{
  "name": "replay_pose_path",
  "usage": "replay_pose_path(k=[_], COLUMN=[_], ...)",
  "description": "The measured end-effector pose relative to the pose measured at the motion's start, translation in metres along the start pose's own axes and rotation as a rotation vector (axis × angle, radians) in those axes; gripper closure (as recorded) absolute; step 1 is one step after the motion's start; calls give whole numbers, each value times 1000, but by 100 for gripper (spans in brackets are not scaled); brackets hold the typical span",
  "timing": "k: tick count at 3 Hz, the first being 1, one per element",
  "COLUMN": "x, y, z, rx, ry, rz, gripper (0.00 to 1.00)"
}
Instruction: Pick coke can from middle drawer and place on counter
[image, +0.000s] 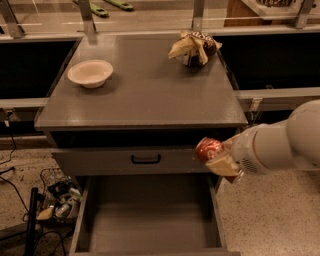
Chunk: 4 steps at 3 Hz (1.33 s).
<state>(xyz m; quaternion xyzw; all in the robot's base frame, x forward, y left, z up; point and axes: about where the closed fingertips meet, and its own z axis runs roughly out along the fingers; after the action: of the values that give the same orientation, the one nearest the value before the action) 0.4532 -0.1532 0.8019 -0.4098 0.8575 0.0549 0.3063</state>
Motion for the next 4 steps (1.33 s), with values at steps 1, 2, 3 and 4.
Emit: replay_pose_path(k=[1,2,3,4], x=[-2,0,-3,-67], y=[-1,-2,-5,-45], z=[-2,2,0,-31], rx=[5,3,6,4], ry=[-7,-17,-18,-36], rz=[-1,9,8,-10], gripper=[100,100,100,100])
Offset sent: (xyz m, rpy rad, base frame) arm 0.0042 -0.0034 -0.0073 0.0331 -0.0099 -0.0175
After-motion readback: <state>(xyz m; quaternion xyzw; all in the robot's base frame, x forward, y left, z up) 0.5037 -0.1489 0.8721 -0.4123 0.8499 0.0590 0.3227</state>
